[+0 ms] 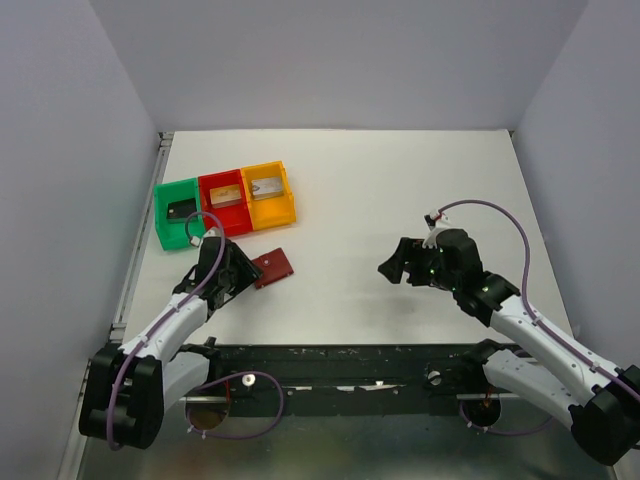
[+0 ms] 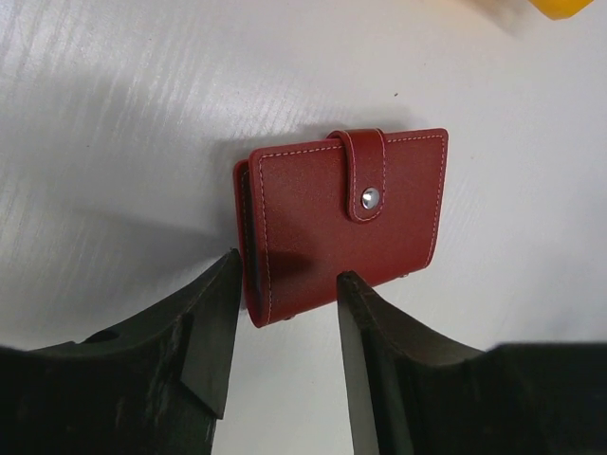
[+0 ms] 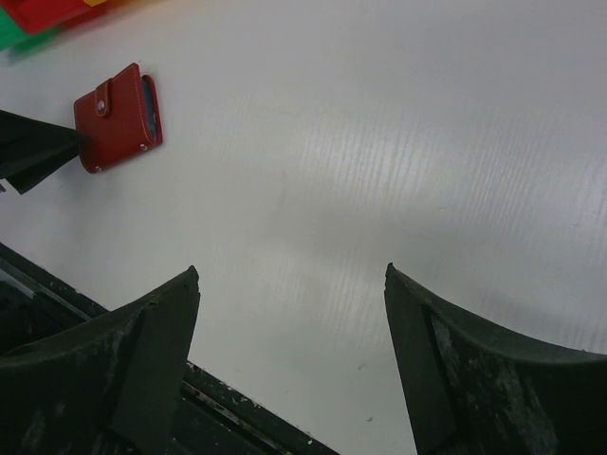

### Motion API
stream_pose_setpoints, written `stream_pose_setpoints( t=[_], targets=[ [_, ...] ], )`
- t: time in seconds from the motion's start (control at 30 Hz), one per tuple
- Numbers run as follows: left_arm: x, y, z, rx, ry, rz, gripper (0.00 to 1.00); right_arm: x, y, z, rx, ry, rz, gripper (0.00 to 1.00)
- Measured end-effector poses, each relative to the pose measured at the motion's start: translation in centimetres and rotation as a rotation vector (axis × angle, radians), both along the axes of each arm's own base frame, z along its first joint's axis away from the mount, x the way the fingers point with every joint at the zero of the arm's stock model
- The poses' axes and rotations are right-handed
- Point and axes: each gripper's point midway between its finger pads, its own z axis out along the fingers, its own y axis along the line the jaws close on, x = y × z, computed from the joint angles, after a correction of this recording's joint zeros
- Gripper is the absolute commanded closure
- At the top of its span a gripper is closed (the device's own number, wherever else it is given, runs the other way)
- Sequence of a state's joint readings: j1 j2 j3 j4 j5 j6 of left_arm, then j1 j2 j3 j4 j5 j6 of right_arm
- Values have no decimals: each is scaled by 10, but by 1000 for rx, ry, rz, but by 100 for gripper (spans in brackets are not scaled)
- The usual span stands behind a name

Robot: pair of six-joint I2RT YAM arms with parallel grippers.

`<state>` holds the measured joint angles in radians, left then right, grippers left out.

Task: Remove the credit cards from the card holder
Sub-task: Open the card holder at the center of the board.

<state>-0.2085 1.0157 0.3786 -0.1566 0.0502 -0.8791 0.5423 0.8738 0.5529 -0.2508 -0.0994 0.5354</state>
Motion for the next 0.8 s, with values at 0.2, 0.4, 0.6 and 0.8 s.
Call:
stream_pose_setpoints(
  t=[0.2, 0.4, 0.6, 0.8],
  targets=[
    [1, -5, -5, -19, 11, -12, 53, 0, 0, -1, -1, 1, 0, 14],
    [0, -7, -8, -31, 14, -20, 60, -1, -1, -2, -2, 2, 0, 14],
    [0, -8, -7, -35, 7, -25, 72, -3, -2, -6, -6, 10, 0, 14],
    [1, -9, -6, -39, 0, -32, 81, -3, -2, -6, -7, 10, 0, 14]
  ],
)
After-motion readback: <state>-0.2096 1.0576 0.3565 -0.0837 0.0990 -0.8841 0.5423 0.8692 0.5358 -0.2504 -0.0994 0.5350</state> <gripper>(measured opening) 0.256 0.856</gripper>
